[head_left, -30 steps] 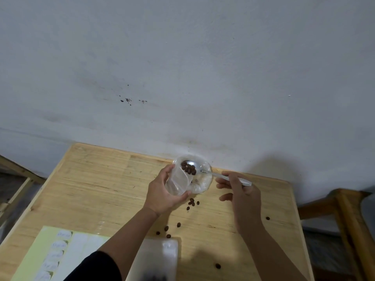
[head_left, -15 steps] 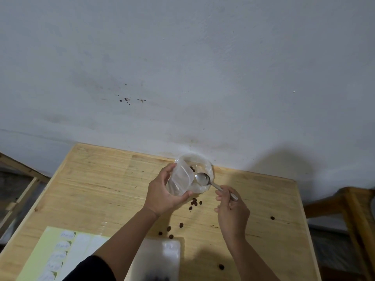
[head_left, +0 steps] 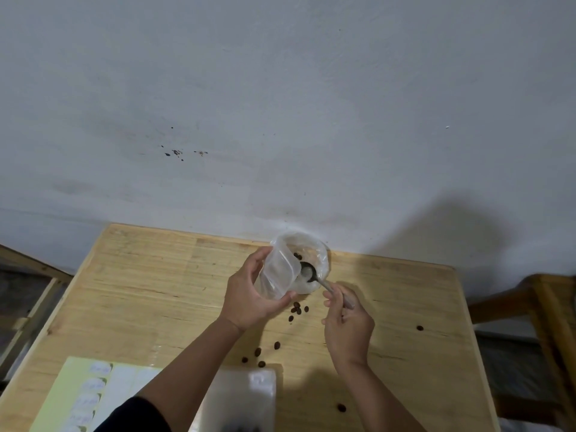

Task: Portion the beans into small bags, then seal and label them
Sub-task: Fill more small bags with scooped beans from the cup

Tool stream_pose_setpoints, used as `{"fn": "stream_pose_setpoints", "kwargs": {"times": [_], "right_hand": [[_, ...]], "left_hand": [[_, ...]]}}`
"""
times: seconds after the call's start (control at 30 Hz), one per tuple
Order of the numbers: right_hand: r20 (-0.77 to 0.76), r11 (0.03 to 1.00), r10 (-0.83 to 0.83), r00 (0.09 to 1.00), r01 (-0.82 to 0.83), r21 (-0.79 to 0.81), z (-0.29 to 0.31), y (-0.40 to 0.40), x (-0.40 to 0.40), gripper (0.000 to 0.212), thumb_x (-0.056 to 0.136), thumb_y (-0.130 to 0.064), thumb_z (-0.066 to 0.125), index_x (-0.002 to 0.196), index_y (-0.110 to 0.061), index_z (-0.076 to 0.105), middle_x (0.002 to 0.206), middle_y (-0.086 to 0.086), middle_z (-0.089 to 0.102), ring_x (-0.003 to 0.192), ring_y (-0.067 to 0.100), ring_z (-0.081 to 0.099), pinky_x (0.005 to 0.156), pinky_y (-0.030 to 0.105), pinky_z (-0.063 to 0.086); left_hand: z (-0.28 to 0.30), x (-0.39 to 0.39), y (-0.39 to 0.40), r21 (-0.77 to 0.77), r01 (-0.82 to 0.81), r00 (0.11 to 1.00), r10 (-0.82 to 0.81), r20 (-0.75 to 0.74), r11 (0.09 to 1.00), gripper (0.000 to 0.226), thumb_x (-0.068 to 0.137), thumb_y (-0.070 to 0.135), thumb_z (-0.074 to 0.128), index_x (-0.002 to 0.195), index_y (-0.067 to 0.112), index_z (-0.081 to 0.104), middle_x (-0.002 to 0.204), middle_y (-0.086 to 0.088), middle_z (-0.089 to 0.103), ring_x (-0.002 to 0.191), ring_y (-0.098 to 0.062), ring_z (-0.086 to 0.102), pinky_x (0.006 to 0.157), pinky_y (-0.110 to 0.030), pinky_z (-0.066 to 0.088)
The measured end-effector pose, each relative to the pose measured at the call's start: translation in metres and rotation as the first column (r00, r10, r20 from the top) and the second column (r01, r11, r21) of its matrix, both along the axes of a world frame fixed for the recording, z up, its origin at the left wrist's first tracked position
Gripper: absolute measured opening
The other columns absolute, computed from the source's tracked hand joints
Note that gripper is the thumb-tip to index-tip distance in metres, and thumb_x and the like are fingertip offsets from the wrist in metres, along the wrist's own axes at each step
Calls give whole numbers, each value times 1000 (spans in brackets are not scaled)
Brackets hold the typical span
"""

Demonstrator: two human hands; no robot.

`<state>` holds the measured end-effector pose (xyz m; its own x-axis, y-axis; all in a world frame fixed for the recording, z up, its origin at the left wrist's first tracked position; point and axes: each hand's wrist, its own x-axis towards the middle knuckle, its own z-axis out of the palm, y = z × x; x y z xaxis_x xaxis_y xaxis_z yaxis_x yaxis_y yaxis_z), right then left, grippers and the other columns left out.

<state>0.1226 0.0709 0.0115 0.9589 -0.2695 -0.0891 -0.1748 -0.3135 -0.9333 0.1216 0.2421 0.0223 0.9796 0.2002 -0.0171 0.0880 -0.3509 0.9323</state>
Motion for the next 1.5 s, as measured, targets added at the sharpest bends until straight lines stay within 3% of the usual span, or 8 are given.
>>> {"fn": "stream_pose_setpoints", "kwargs": {"times": [0.13,0.37,0.8,1.0,1.13,1.23,1.33,1.5], "right_hand": [[-174,970,-65,983,103,219,-6,6,1,21,96,-12,48,107,-12,65,90,5,73,75,8,68,51,23,55],[-402,843,-39,915,247,479,5,5,19,20,95,-14,49,104,-4,63,89,8,72,79,21,69,53,22,53],[-298,839,-66,952,215,499,33,-19,28,19,92,-16,54,98,-3,67,86,12,73,77,19,70,50,21,50],[-168,848,-27,985,112,517,67,-19,30,20,94,-13,50,90,-6,69,80,12,72,69,14,67,47,20,49],[-66,878,59,996,-20,478,86,-14,25,22,95,-11,49,87,-8,69,75,9,72,68,14,67,45,21,49],[73,946,119,990,-136,294,91,-8,19,22,94,-12,51,85,-13,71,76,4,73,69,12,68,45,22,51],[168,981,48,985,-77,176,85,-7,16,21,94,-11,50,88,-15,70,75,-1,72,68,9,67,46,23,52],[35,1000,-13,999,13,-14,48,-10,10,20,95,-15,48,93,-13,68,73,-12,68,69,7,67,48,19,52]], "left_hand": [[4,2,-5,38,66,997,-67,25,997,84,54,54,81,125,44,38,129,14,53,121,3,50,98,-11,40],[1,-2,4,26,18,1000,-18,5,1000,85,53,56,81,126,42,39,127,10,56,118,1,53,97,-16,44],[-7,-5,6,-57,-55,997,52,-50,997,91,48,55,80,127,30,41,121,12,56,115,6,51,90,-6,42],[-6,-4,6,-53,-53,997,51,-51,997,85,48,53,81,122,40,40,117,19,56,108,14,52,85,-4,43],[-7,-4,6,-56,-59,997,56,-56,997,89,48,56,81,124,36,41,119,16,56,111,8,53,87,-5,43],[-9,-4,6,-54,-58,997,55,-57,997,92,48,57,81,127,34,40,121,14,56,115,5,52,92,-7,42],[-9,-4,7,-58,-55,997,51,-66,997,93,48,56,82,128,32,42,122,12,57,116,1,53,93,-12,45],[-7,-5,7,-61,-58,997,54,-58,996,94,49,56,81,130,28,43,121,11,58,115,2,54,90,-10,45]]}}
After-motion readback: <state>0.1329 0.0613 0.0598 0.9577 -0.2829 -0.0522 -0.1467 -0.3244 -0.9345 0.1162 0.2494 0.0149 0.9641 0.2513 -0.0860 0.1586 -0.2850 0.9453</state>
